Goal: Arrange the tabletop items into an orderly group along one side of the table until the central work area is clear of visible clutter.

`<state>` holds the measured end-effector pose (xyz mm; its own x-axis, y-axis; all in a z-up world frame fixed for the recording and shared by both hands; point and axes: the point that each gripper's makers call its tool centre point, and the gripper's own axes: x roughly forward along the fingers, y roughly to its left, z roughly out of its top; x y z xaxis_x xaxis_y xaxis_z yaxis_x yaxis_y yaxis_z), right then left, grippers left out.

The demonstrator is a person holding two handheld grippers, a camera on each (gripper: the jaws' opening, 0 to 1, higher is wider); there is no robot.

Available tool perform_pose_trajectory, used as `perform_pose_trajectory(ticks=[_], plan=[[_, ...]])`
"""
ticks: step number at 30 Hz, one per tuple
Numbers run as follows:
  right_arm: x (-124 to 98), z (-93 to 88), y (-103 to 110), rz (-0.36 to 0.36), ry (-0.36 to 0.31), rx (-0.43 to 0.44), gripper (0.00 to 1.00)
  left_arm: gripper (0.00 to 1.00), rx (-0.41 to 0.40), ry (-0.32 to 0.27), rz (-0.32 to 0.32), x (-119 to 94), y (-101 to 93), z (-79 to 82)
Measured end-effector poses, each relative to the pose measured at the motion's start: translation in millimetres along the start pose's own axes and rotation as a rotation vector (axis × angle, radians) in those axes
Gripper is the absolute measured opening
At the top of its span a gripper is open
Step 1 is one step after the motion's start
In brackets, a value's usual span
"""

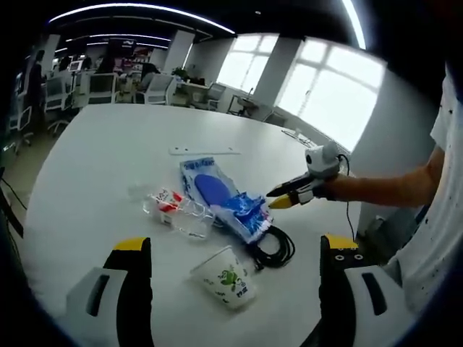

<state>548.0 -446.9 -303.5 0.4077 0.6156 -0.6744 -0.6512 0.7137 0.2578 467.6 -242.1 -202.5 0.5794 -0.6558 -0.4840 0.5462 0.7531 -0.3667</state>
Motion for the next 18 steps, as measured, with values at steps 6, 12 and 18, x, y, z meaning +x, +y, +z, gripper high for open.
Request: perform_pose_trajectory(ticks=[6,12,18], plan=[[6,-7.6,-3,-0.016,0.028,0.02,0.21,1.0,-0.009,0.0,-0.004,3,-2.2,-2.1],[8,-11.8,-2,-0.022,0.032,0.067,0.11,1.0,-0.009,0.004,-0.012,7,-6.0,-3.4],[9,-13.4,-3,-0.048,0.035,0.081,0.03,0.99,-0.006,0.008,-0.021,11,-10.8,-4.2]])
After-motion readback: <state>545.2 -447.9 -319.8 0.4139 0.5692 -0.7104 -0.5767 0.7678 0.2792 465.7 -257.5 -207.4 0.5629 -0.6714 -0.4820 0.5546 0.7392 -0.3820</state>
